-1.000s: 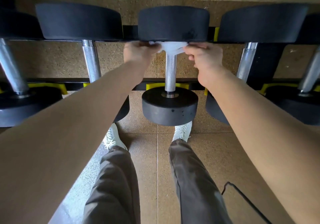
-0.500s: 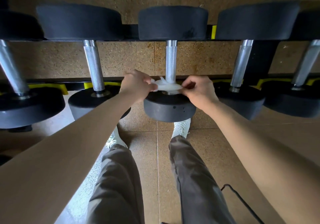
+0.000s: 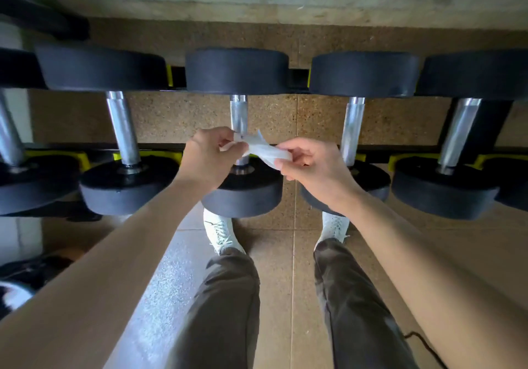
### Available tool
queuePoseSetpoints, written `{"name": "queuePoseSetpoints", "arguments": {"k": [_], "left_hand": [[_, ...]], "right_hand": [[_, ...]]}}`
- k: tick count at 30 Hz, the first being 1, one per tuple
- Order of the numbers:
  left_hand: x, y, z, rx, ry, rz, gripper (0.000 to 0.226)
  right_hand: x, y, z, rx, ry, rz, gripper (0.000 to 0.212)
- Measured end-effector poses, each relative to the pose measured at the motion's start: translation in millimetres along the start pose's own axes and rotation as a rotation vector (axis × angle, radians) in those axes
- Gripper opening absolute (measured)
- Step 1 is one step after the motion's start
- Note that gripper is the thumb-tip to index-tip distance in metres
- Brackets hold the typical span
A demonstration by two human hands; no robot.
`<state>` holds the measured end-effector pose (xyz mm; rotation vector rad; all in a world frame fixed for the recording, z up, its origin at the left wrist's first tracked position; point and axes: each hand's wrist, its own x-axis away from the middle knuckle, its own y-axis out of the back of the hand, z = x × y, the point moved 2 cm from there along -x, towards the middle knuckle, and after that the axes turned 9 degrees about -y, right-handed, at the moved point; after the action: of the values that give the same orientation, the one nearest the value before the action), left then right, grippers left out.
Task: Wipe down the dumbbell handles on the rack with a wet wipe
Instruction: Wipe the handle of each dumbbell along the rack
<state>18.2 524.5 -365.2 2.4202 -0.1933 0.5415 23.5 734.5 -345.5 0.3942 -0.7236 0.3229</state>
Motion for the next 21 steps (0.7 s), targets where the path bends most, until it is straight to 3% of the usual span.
{"name": "queuePoseSetpoints", "arguments": {"k": [6, 10, 13, 16, 21], "left_hand": [[-16.6, 45.1, 28.2, 0.215, 0.109, -0.072, 0.028], [-25.0, 52.9, 36.9, 0.293, 0.135, -0.117, 0.021], [-33.2, 50.2, 37.9, 0.353, 0.168, -0.134, 0.024], [-44.7, 39.6, 35.8, 0.534, 0.227, -0.176, 0.033], [-62.0, 15.2, 34.1, 0.703, 0.342, -0.228, 0.034]], "right_hand": [[-25.5, -45.7, 32.3, -0.102, -0.015, -0.016, 0.039], [-38.0, -67.3, 33.9, -0.415, -0.148, -0.09, 0.018], [-51.5, -70.9, 30.8, -0.649, -0.206, -0.187, 0.016], [-70.9, -68.3, 32.1, -0.939, -0.232, -0.168, 0.015], [-105.2, -64.9, 28.4, -1.069, -0.263, -0.189, 0.014]]}}
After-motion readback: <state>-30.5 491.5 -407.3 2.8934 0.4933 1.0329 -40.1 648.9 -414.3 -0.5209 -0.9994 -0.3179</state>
